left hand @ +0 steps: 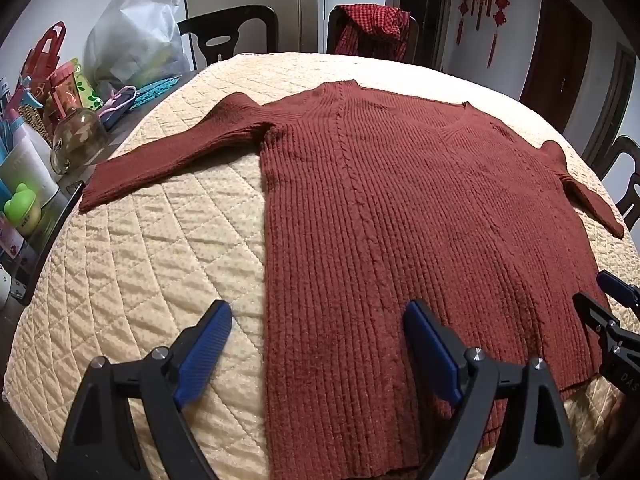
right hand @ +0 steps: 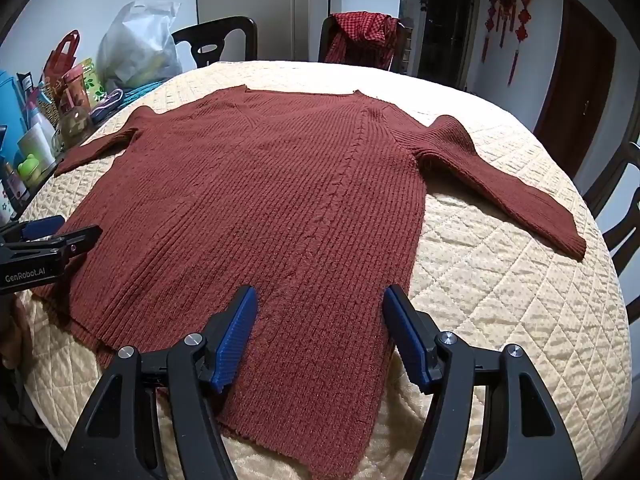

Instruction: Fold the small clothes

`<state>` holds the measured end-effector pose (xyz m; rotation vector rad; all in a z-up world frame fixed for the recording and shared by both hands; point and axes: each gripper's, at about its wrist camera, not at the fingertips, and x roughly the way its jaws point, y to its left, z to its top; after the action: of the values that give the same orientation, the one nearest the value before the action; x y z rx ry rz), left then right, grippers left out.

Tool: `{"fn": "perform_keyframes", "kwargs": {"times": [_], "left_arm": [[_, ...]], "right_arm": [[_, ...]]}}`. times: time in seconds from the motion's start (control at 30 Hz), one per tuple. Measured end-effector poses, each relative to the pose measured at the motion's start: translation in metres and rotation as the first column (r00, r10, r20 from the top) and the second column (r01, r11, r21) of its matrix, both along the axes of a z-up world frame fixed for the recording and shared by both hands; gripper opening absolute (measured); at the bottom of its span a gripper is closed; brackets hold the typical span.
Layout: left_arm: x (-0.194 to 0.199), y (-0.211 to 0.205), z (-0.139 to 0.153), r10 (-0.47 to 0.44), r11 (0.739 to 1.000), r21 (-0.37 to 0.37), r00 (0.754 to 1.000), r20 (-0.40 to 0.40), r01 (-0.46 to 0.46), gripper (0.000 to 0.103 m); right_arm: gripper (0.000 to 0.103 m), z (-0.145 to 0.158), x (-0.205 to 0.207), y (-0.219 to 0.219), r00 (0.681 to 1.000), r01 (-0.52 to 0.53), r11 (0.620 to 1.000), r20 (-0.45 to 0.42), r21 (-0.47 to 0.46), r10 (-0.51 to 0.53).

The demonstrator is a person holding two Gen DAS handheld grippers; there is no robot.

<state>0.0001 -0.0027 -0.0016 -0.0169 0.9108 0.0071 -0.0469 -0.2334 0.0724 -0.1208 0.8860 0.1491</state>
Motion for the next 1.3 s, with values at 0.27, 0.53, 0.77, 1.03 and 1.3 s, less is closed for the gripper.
{"fn": "perform_keyframes", "kwargs": {"times": [0.27,0.53,0.77,1.03,1.3], "left_arm": [[0.0014,0.0011,-0.0008,0.011,1.000,-0.006,1.000,-0.003,-0.011,0.093],[0.0016,0.0029,-0.0006,0.011,1.000,-0.007,1.000,-0.003,-0.011,0.094],[0.0014,0.0033,-0.0005,0.009,1.000,-0.008,1.000,-0.002,-0.009,0.094],[0.0017,0.0041,0.0005,0.010,1.000,-0.004,1.000,-0.001,-0.010,0.094],[0.0019,0.0047,0.0008,0.011,1.000,-0.003,1.000,-0.002,-0.011,0.096]], "right_arm": [[0.066,-0.0008,-0.0001,0.0001,1.000,-0.001,1.000,0.000,-0.001,0.001],[0.066,-0.0010,-0.0003,0.0008,1.000,0.000,1.000,0.001,0.000,0.000],[0.066,-0.0014,-0.0001,0.0007,1.000,0.000,1.000,0.001,0.000,0.000],[0.066,-0.0017,-0.0001,0.0007,1.000,0.000,1.000,0.002,0.001,0.000],[0.066,-0.0018,-0.0003,0.0009,1.000,0.000,1.000,0.002,0.001,0.000]]}}
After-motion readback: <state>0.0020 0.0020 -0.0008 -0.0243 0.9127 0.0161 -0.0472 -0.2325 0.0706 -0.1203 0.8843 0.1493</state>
